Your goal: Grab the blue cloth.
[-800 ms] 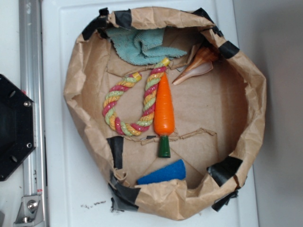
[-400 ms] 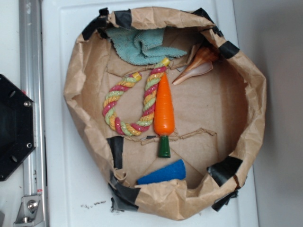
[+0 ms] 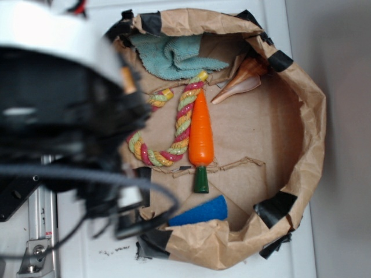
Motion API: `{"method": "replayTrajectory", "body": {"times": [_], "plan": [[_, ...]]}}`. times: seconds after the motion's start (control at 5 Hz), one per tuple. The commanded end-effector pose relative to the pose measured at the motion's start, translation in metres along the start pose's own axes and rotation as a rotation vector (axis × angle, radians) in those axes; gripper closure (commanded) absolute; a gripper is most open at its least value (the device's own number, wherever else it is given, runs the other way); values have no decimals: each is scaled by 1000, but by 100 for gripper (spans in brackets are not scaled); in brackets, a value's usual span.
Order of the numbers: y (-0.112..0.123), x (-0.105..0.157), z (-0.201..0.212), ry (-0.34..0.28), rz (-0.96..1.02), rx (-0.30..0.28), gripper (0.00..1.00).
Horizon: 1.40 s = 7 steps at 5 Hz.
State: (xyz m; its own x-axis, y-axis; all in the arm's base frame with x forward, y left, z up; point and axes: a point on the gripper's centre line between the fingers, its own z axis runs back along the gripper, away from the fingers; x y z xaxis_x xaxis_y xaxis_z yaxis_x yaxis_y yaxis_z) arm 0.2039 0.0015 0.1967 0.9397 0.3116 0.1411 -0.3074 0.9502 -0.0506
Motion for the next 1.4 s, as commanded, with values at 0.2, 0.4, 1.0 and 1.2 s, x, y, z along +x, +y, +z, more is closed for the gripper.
{"method": "replayTrajectory", "body": {"times": [0.2,0.4,1.0,1.2], "plan": [[39,39,-73,-131,739,162,0],[48,48,-88,-153,829,125,0],[120,45,-129,-66,991,182,0],[120,45,-129,-66,991,182,0]]}}
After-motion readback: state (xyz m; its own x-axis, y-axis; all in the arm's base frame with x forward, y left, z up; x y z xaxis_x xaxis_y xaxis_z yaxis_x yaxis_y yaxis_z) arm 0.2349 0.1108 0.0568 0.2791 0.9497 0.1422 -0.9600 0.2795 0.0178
